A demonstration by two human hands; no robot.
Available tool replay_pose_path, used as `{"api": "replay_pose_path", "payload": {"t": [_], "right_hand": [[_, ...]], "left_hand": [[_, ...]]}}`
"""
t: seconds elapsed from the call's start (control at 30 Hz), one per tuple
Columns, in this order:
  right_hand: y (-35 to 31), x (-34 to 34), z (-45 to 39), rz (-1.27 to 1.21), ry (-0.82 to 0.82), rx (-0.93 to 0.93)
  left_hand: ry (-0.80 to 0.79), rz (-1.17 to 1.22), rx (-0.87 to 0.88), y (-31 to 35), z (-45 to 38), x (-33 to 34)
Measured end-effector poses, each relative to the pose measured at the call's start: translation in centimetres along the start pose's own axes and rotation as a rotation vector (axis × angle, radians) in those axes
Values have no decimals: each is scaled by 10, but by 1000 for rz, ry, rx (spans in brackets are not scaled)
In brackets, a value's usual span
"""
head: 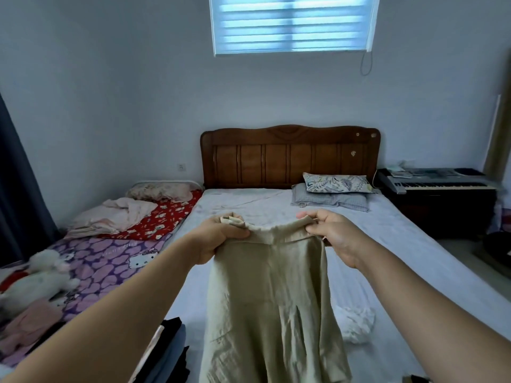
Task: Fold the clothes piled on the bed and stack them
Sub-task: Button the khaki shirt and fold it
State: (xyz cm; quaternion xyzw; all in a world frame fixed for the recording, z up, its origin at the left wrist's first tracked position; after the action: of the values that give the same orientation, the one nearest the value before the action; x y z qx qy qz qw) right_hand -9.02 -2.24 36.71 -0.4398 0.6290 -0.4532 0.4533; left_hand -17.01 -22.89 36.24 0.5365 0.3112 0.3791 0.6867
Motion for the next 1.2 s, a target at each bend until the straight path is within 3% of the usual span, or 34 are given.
{"api": "replay_pose_path", "payload": {"t": [0.17, 0.33, 0.43, 0.57, 0.67, 0.8, 1.07, 1.13, 1.2], "right_hand": [[-23, 1, -4, 701, -210, -164], [-28, -8, -5, 886, -160, -149], [-25, -12, -4, 869, -147, -153], [-23, -12, -4, 849, -113, -197], [-27, -11, 0, 679, -47, -191], [-22, -4, 2, 322, -24, -138], [-20, -7, -3, -97, 60, -26], [-16, -9, -2, -71, 46, 14], [-11, -14, -1, 76, 67, 29]], "left_hand": [[-40, -183, 174, 28, 7, 9], [-18, -350, 218, 34, 10, 14], [9, -391, 151, 27, 10, 6], [182, -349, 48, 18, 6, -16], [211, -276, -49, 9, 8, -20], [119, -15, -218, -1, 10, -11], [-42, 209, -127, 13, 16, -12], [-48, 162, -133, 7, 12, -16], [16, -32, -128, -1, 8, -19]]}}
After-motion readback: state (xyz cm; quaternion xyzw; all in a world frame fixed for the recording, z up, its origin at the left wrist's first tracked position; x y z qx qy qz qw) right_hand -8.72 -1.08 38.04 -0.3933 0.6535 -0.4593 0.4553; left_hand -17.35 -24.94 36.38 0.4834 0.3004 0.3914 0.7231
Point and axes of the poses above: each hand's wrist, its own z-axis away from the middle knuckle, its own x-axis out of the palm, y = z × x, the point moved 7 cm from there along -z, towards the middle knuckle, and after that the axes turned 8 degrees about -x, right-handed, at the moved point
